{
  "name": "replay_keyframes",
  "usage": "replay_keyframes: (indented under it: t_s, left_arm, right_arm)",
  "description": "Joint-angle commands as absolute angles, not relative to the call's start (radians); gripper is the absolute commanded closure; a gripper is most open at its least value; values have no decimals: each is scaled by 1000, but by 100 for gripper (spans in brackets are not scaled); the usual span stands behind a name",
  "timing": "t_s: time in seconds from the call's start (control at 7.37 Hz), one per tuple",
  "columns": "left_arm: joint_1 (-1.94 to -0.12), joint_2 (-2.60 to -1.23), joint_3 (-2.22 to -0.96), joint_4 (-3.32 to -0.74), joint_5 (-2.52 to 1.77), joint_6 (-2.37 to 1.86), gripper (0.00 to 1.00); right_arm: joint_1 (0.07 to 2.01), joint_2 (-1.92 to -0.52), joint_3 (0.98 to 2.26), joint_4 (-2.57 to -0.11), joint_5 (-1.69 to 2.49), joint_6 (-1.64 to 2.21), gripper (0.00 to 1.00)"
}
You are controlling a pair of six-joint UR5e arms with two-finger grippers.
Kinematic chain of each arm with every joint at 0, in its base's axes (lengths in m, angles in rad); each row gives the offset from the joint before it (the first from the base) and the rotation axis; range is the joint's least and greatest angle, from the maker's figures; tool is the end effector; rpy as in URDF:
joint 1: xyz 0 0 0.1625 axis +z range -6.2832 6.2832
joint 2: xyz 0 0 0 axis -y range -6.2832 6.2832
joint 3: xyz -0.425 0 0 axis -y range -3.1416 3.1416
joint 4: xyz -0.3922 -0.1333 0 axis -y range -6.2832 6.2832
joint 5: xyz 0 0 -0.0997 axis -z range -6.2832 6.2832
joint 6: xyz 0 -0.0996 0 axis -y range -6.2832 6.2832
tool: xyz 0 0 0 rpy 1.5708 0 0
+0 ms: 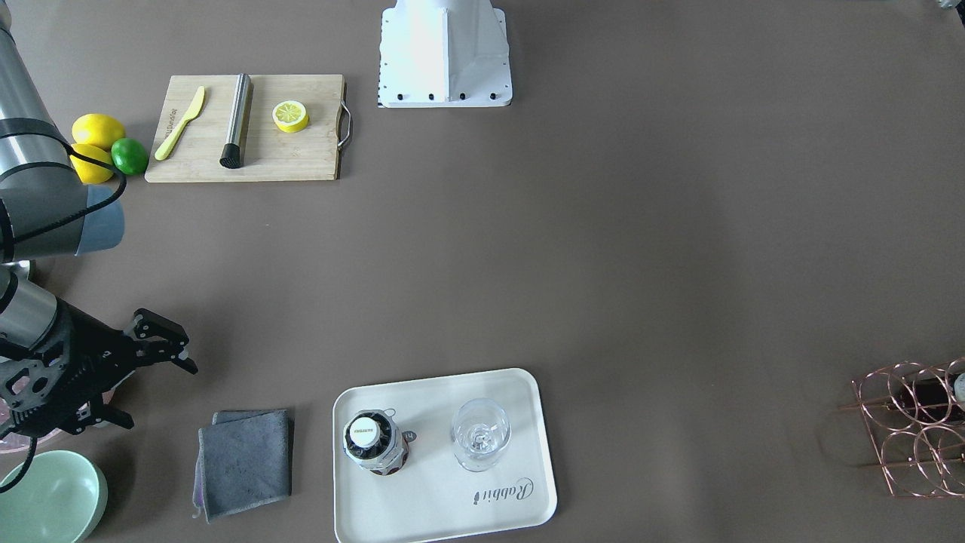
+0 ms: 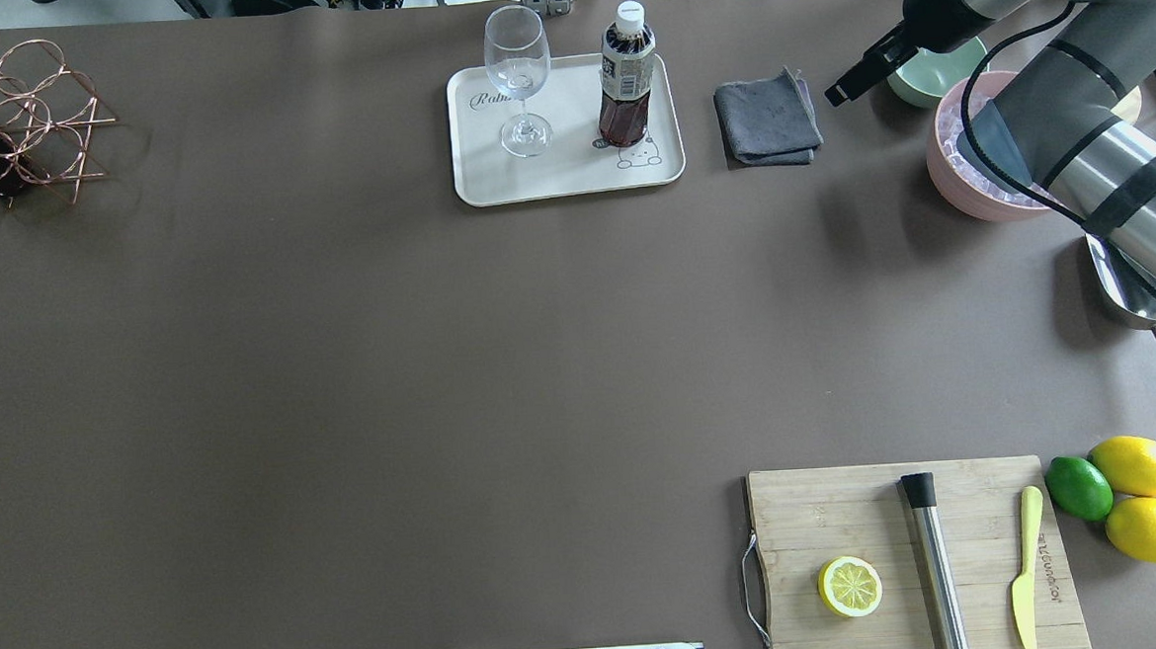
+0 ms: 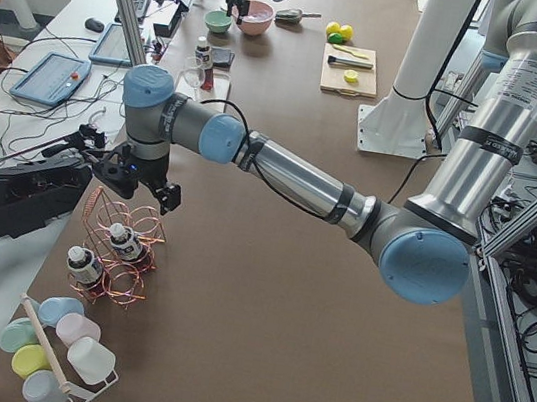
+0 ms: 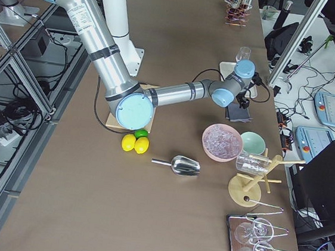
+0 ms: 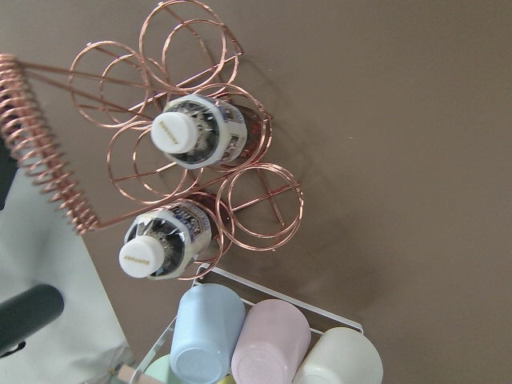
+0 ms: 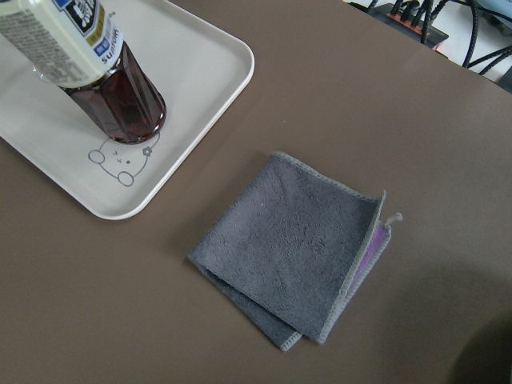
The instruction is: Take tea from basket to plate
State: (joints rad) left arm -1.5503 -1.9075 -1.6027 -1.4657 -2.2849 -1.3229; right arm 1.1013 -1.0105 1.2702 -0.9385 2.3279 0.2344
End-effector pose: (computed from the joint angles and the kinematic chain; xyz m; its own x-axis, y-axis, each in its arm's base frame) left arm -0.0553 -0.6234 0.4690 0.2037 -0.8901 -0.4077 0.7242 0.4172 -0.5491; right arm -0.2696 -0.6749 0.3897 0.4612 -0.6535 0.6002 0.1819 0.7317 0.6569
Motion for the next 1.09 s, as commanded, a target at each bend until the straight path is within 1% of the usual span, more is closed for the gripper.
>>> replay_keyframes:
  t_s: [0.0,0.27,0.54,0.68,0.95]
  left_arm:
    - [-1549,-1693,-1758,-1447,-2290,-811,4]
    - [-1545,-1658,-1714,-1448,-2290,-566,3]
    - [-1536,-1631,-1686,-1466,-2313,-376,3]
    - [-1508,-1617,-1687,-1474,-2348,-356,3]
    - [-1434,-1602,-1684,-1489,-2349,-191,3]
  right_arm:
    - [1146,-1139,1461,-1212,2342,126,0]
    - [1178,-1266,1621,-1421,2382,121,0]
    - [1212,-1438,1762,-1540,2401,121,0]
    - [1238,-1507,1799,-1583,2407,121,0]
    - [1304,-1635,1818,-1598,2404,132,0]
